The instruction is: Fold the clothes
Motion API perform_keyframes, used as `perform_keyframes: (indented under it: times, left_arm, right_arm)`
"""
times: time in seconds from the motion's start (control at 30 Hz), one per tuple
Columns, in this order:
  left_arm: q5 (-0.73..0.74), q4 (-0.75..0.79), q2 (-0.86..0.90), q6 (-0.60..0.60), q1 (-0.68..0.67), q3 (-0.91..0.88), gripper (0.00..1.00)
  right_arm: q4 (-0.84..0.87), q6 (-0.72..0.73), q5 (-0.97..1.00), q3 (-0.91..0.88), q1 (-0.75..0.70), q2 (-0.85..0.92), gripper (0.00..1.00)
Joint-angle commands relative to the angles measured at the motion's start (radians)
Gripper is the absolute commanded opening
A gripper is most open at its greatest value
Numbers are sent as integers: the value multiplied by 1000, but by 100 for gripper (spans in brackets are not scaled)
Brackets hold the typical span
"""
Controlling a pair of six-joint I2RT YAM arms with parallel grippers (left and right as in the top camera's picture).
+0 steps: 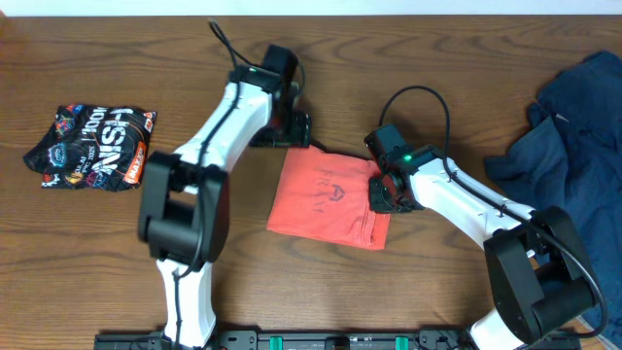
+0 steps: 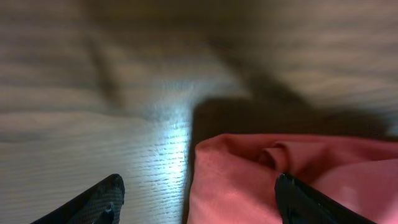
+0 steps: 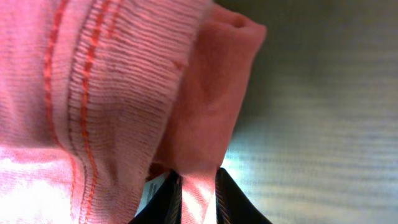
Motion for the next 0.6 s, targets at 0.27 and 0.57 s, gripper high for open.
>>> perform_keyframes:
  times: [0.27,0.57]
  left_arm:
    - [-17,-315,63,2,-7,-17,79]
    - [-17,-449,41,-163,-5,-14,83]
  right_arm:
    - [195,-177,115,-5,-118,15,13]
    - [63,-301,-36,79,-225,-15,19]
